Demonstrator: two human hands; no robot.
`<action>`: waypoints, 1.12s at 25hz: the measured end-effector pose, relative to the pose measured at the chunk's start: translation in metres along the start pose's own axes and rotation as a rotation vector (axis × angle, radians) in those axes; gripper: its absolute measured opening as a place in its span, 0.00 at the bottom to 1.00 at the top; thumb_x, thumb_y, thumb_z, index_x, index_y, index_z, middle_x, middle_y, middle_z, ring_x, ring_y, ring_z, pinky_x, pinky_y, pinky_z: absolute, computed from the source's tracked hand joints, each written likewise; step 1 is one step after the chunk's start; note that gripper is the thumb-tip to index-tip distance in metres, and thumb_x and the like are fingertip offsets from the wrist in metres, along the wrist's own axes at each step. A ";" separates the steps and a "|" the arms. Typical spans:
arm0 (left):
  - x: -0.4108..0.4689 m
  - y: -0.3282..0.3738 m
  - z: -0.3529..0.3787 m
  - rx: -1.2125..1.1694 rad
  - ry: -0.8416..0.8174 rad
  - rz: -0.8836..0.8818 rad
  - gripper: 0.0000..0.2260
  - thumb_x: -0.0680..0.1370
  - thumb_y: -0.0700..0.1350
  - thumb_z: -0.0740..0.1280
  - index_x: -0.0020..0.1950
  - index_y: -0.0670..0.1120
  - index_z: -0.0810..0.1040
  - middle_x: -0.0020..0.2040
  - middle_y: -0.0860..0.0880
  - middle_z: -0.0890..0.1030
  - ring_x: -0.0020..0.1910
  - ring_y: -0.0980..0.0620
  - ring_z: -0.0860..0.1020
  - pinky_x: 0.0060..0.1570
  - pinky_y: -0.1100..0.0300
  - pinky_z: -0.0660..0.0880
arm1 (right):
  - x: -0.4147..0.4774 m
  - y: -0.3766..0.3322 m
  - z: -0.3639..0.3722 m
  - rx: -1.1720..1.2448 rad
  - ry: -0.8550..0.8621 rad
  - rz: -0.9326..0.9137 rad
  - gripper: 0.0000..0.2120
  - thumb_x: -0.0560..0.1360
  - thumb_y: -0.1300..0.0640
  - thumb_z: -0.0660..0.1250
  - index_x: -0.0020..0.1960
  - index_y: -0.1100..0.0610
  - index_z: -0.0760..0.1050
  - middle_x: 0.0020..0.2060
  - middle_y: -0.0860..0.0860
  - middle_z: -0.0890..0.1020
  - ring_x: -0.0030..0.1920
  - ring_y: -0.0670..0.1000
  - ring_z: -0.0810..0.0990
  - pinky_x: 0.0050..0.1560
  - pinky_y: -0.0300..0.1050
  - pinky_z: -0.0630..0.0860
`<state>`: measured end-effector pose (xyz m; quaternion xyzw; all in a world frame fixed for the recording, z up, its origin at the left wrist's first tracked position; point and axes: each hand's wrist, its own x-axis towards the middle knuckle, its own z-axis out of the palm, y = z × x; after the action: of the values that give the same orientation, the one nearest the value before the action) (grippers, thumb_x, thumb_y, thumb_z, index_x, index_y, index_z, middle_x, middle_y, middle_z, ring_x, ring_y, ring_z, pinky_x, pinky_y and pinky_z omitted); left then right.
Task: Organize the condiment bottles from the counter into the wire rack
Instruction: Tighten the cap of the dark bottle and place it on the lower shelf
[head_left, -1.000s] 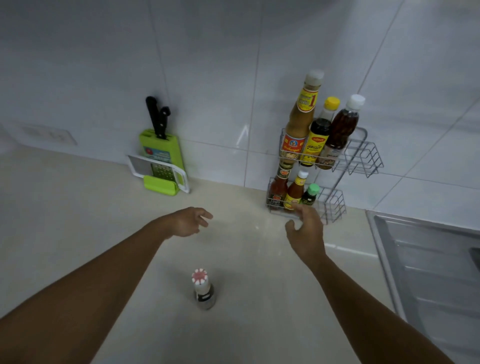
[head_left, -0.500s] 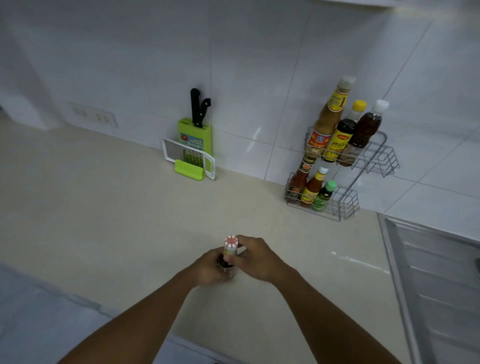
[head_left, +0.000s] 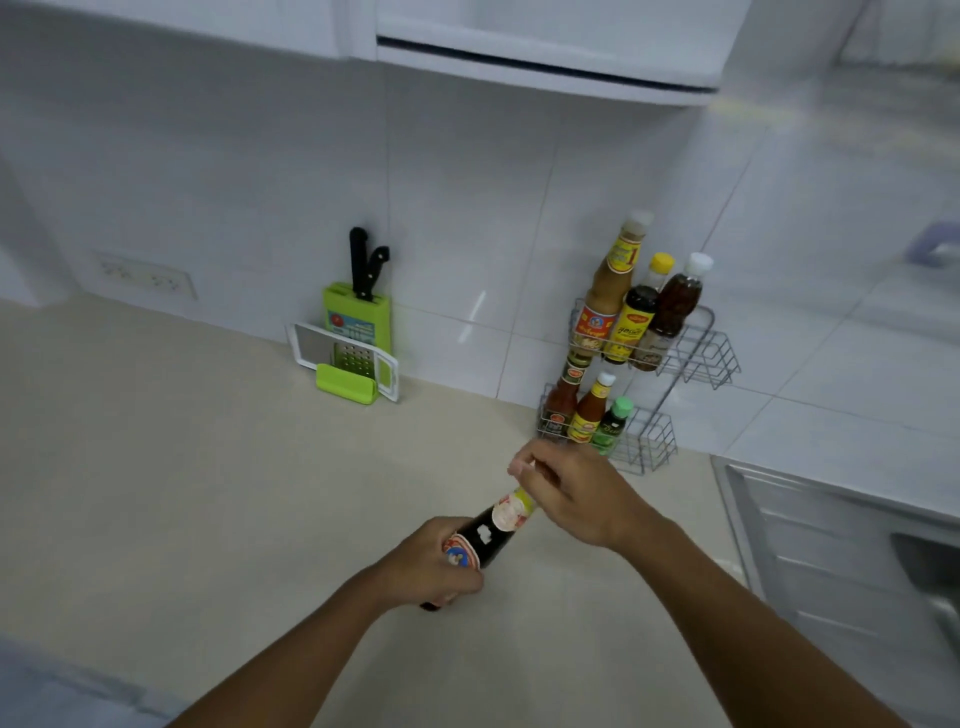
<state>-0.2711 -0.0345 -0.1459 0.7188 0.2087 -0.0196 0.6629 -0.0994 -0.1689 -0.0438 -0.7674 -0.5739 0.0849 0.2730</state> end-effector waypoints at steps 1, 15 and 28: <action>0.001 0.010 0.002 0.040 -0.030 0.005 0.10 0.64 0.41 0.72 0.43 0.46 0.77 0.30 0.51 0.77 0.25 0.50 0.74 0.27 0.58 0.72 | -0.002 0.001 -0.011 -0.153 -0.033 -0.046 0.13 0.81 0.46 0.56 0.55 0.48 0.77 0.39 0.47 0.84 0.37 0.48 0.80 0.37 0.48 0.75; 0.049 0.075 0.047 0.252 -0.062 -0.001 0.16 0.60 0.50 0.75 0.47 0.60 0.80 0.36 0.53 0.83 0.29 0.54 0.80 0.31 0.58 0.78 | -0.035 0.035 -0.064 0.105 0.133 0.400 0.16 0.79 0.44 0.53 0.48 0.49 0.78 0.40 0.46 0.81 0.41 0.47 0.79 0.41 0.49 0.74; 0.120 0.089 0.095 0.796 0.191 0.078 0.26 0.59 0.65 0.69 0.55 0.60 0.73 0.46 0.56 0.81 0.43 0.54 0.81 0.41 0.59 0.79 | -0.056 0.109 -0.041 1.152 0.209 0.861 0.18 0.77 0.41 0.70 0.51 0.57 0.74 0.32 0.54 0.75 0.25 0.51 0.70 0.26 0.44 0.71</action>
<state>-0.1088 -0.0958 -0.1101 0.9251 0.2180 -0.0067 0.3107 -0.0087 -0.2548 -0.0758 -0.6639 -0.0562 0.3998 0.6295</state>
